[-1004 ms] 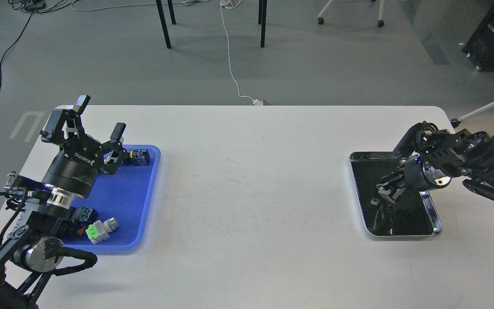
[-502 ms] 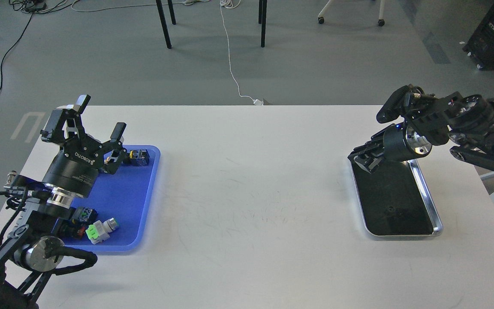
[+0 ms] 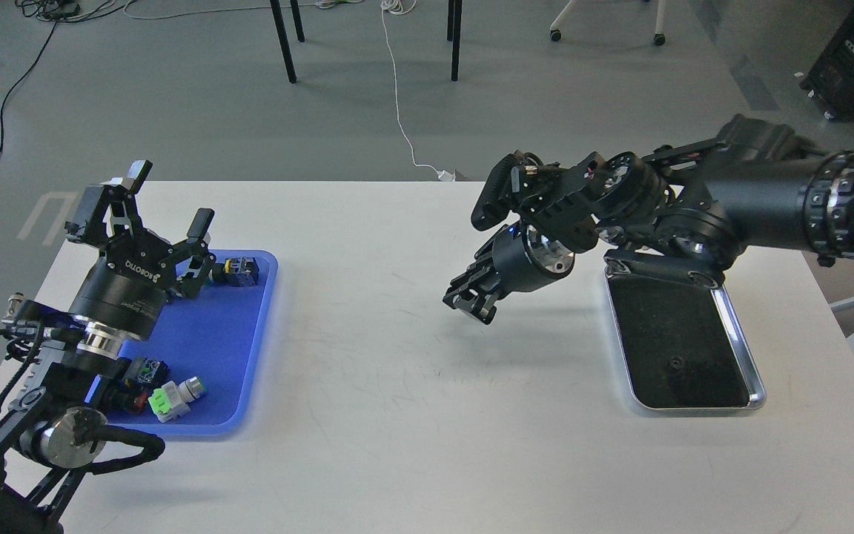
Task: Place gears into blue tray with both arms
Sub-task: 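Carry the gear toward the table center and release it there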
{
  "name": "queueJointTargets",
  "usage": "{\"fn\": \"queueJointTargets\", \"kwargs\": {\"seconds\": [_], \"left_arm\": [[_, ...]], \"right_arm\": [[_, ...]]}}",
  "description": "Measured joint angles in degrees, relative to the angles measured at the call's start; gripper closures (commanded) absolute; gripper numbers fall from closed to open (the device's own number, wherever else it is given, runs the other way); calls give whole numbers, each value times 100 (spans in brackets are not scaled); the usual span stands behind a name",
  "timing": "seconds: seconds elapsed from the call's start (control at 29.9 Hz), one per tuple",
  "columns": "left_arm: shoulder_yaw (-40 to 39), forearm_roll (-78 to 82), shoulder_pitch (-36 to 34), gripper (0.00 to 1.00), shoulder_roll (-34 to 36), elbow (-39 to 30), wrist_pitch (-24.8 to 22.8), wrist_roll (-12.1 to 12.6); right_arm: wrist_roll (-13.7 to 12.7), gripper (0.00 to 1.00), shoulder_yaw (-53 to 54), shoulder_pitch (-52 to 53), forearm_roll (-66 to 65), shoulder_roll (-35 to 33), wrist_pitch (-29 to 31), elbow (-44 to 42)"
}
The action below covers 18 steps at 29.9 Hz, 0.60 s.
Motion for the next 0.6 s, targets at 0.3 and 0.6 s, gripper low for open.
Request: {"fn": "queueJointTargets", "kwargs": {"seconds": [0.3, 0.6], "left_arm": [[-17, 7, 9, 2, 18, 0, 0, 0], [-14, 8, 9, 2, 20, 0, 0, 0]], "right_arm": [[-1, 87, -459, -488, 455, 124, -752, -377], [-1, 87, -600, -677, 734, 125, -1071, -90]]}}
